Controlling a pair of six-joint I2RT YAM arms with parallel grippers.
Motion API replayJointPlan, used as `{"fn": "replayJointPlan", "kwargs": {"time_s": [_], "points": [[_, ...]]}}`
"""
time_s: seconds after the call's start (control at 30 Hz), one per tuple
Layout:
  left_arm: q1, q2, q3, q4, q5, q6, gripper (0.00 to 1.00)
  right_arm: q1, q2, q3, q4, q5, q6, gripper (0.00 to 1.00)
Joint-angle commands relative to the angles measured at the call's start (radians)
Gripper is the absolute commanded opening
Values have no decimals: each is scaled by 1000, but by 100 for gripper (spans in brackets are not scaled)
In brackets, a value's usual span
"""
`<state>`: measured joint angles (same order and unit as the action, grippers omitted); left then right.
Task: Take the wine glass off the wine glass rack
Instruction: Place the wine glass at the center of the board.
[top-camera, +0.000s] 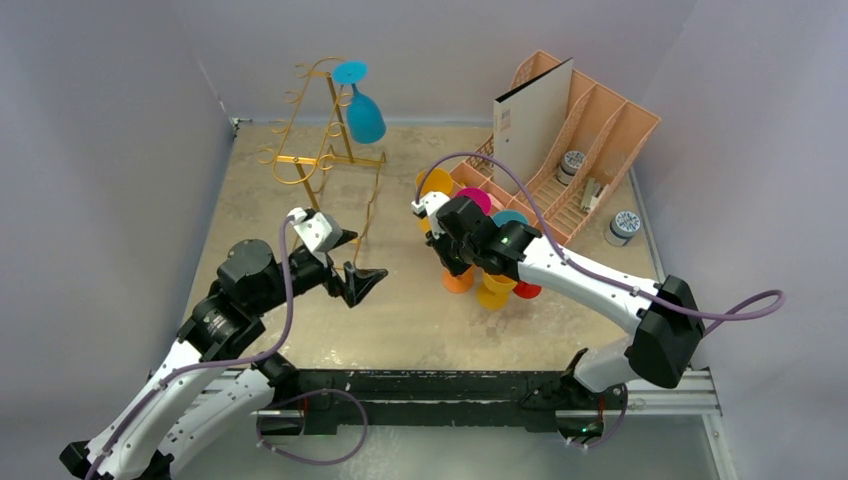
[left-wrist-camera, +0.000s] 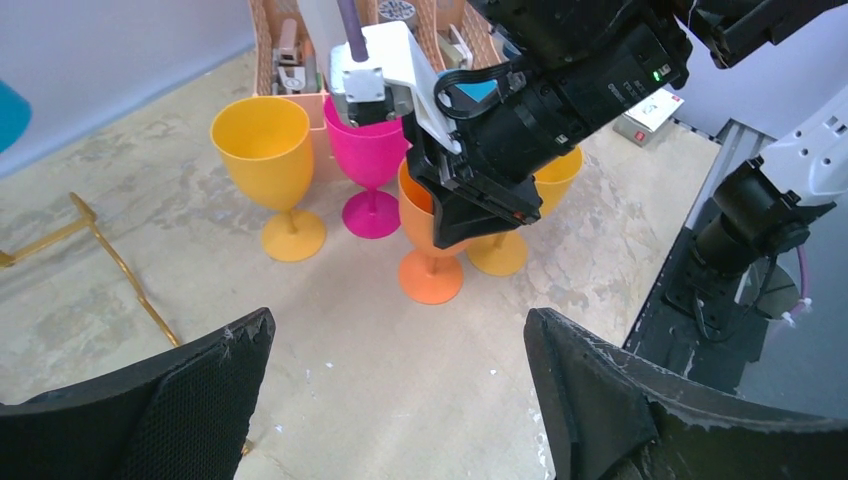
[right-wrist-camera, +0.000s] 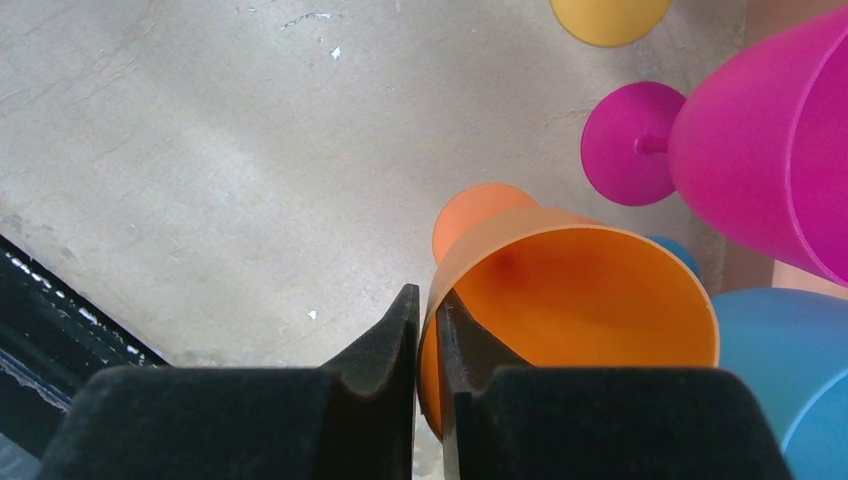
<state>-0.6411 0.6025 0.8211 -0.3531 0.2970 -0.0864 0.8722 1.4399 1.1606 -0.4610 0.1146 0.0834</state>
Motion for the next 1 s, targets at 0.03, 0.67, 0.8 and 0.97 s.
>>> {"fn": "replayJointPlan", "kwargs": {"time_s": [0.03,0.67,0.8,0.97], "points": [[6,-7,40,21,-76,0,94,2,-3,13,-31,18,-2,15],[6,-58,27,-34,-253,17,95,0,-58,121,10,-30,-77,48],[6,-96,1,-59,-278,-1,97,0,-38,174,92,15,-39,60],[6,-130,-7,-100,-274,-7,97,-2,61,349,140,94,41,64]]}}
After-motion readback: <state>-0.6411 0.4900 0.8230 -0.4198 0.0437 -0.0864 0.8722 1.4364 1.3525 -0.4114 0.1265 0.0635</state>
